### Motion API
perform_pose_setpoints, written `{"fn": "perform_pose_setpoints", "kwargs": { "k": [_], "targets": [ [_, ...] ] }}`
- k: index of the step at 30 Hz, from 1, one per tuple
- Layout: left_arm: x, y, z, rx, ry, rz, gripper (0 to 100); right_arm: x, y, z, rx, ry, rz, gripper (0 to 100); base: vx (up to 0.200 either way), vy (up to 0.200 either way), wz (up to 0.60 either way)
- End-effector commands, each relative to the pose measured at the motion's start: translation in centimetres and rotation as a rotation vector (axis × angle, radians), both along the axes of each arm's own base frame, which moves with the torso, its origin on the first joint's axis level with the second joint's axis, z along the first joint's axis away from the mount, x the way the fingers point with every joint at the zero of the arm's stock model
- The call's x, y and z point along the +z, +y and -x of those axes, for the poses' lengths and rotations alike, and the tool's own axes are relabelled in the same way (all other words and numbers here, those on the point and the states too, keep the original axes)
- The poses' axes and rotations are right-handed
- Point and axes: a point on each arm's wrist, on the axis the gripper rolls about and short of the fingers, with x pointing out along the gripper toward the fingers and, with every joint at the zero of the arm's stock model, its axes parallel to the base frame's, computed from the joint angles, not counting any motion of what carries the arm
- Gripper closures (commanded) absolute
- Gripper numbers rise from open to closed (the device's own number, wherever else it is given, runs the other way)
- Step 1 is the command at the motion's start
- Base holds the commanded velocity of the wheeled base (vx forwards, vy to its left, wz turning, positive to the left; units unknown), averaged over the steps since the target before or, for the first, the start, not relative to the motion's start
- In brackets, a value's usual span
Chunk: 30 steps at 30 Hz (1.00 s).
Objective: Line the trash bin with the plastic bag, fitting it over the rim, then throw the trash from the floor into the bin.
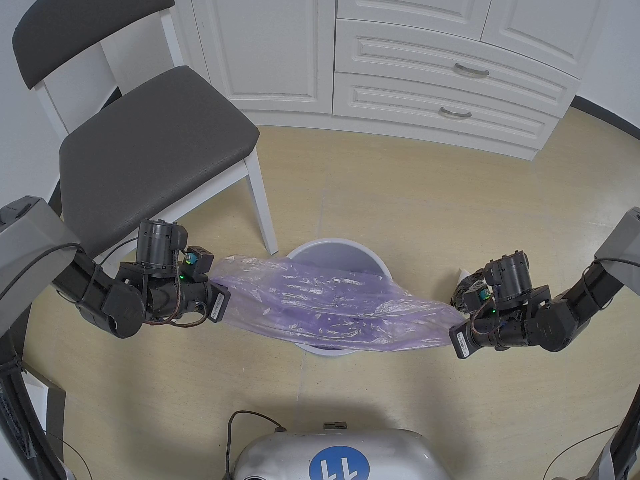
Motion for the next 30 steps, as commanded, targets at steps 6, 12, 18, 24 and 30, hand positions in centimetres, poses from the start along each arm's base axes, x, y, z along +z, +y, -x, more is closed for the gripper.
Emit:
{"fn": "perform_pose_setpoints", "kwargs": {
  "k": [6,12,18,24,30],
  "targets": [
    [-0.2,0.7,2.1,-0.09,0.029,-0.063,100,-0.2,0.2,2.5,0.096,0.026,0.067,100,0.0,0.0,0.0],
    [0.3,1.3,3.3,-0.166,0.111,-0.092,100,-0.7,1.0,3.1,0.127,0.044,0.078,100,0.0,0.0,0.0],
    [-1.3,0.8,2.8,-0.199,0.152,-0.111,100,-1.6,1.5,3.3,0.143,0.071,0.093,100,0.0,0.0,0.0],
    [-3.0,0.3,1.3,-0.191,0.181,-0.108,100,-2.1,1.8,2.0,0.112,0.052,0.092,100,0.0,0.0,0.0],
    [-3.9,-0.1,-0.3,-0.146,0.096,-0.043,100,-3.1,2.3,-0.4,-0.002,-0.098,0.019,100,0.0,0.0,0.0]
  ]
}}
